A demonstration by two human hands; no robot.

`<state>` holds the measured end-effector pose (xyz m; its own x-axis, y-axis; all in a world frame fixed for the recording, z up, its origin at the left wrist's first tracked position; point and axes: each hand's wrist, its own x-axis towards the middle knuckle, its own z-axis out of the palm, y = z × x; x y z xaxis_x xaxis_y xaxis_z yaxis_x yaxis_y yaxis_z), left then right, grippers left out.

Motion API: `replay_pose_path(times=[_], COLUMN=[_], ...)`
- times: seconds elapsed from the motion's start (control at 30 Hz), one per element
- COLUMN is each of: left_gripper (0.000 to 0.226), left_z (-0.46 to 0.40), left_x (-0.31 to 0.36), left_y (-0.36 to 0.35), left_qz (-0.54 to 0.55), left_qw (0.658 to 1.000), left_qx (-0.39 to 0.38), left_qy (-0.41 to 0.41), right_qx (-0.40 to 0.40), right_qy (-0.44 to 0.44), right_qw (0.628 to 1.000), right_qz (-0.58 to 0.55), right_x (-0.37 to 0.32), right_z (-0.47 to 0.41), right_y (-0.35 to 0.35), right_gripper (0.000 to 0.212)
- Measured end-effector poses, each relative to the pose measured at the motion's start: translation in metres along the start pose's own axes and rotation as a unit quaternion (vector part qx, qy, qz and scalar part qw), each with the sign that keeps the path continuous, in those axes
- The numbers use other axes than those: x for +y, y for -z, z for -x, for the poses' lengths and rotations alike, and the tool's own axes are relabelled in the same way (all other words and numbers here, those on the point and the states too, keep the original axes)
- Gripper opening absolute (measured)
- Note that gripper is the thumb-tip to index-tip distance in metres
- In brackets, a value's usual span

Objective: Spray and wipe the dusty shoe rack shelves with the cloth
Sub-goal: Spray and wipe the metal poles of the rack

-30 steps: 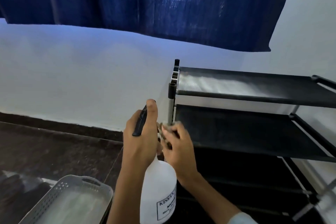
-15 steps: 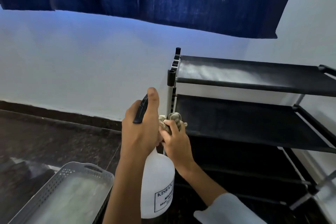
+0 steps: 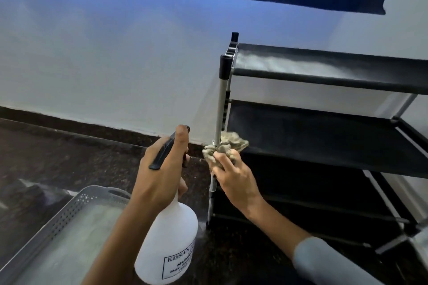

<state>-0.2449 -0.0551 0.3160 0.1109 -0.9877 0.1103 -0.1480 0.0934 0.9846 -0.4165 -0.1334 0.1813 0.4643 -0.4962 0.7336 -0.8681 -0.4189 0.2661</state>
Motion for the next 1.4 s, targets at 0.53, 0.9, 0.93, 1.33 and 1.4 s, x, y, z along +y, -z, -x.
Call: replay_pose_path(times=[0.53, 0.9, 0.93, 1.33, 1.4], left_gripper=[0.074, 0.075, 0.082, 0.069, 0.087], left_z=[-0.001, -0.018, -0.024, -0.032, -0.020], left_x=[-0.060, -0.090, -0.095, -0.118, -0.102], left_y=[0.003, 0.010, 0.011, 0.013, 0.016], left_qz=[0.042, 0.064, 0.079, 0.168, 0.096], left_qw=[0.998, 0.997, 0.996, 0.977, 0.993], left_qx=[-0.038, -0.050, -0.038, -0.038, -0.006], left_qy=[0.021, 0.013, 0.028, 0.129, 0.070], right_qx=[-0.075, -0.023, -0.058, -0.065, -0.110], right_qy=[0.060, -0.083, -0.083, -0.189, -0.213], right_qw=[0.995, 0.993, 0.991, 0.980, 0.970], right_qz=[-0.021, -0.085, -0.089, -0.024, -0.049], right_x=[-0.012, -0.008, -0.012, -0.048, -0.062], right_z=[0.060, 0.044, 0.059, 0.004, 0.023], right_y=[-0.036, -0.034, -0.038, -0.023, -0.024], right_gripper=[0.047, 0.049, 0.041, 0.038, 0.044])
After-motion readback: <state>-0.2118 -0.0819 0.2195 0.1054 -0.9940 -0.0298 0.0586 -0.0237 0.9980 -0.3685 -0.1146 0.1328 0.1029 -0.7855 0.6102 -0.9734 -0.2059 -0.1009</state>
